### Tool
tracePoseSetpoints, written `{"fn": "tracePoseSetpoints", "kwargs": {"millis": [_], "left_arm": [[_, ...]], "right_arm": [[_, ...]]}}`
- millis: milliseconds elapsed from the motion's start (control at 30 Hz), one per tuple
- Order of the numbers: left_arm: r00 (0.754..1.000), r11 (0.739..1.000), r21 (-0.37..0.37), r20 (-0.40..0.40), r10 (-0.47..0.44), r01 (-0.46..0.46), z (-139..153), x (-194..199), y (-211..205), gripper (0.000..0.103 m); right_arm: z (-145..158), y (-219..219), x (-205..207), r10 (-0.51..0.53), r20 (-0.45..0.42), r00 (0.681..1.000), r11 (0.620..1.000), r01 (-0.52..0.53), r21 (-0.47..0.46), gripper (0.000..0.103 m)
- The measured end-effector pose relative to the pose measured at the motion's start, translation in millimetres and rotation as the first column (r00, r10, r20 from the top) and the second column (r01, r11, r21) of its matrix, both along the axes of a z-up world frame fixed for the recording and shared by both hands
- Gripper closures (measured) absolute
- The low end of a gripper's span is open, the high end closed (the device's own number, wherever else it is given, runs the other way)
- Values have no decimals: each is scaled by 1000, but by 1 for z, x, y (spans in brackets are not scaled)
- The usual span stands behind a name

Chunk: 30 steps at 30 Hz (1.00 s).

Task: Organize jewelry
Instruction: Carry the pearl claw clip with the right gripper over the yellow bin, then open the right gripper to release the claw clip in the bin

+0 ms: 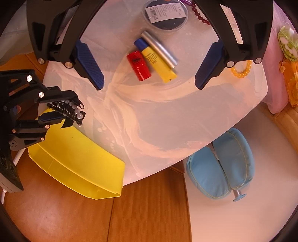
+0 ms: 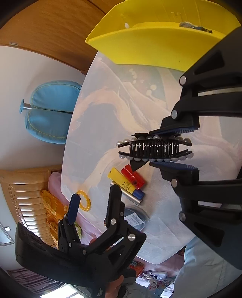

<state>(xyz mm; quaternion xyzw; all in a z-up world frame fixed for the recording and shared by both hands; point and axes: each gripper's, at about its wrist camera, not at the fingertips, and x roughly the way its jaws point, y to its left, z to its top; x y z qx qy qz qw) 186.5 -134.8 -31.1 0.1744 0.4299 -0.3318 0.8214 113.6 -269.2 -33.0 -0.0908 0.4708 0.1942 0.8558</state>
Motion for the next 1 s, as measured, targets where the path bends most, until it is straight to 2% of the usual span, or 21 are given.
{"fn": "tracePoseSetpoints", "kwargs": {"millis": [133,300,433,567,700,800,900,1000], "left_arm": [[998,999,9,32,-49,49,10,-5,-25,7],[993,995,-33,70,-93,96,32,-2,-58,7],[990,991,-59,87,-113,118,46,3,-87,7],[984,987,-38,84,-155,158,55,11,-126,7],[975,979,31,88,-204,202,64,29,-174,7],[966,970,54,94,-242,238,72,50,-206,7],[959,962,88,94,-267,259,74,70,-236,7],[956,952,152,84,-280,265,61,86,-258,7]], "right_arm": [[12,-21,-7,-35,30,999,999,34,19,75],[32,-54,-13,-85,83,993,996,82,37,75],[50,-93,-12,-162,118,980,985,153,83,75],[57,-132,-6,-235,140,962,971,224,88,75],[57,-175,7,-308,109,945,948,295,118,75],[51,-204,29,-355,61,933,931,347,111,75],[45,-222,51,-366,30,930,928,362,85,75],[34,-236,85,-346,-35,938,933,348,91,75]]}}
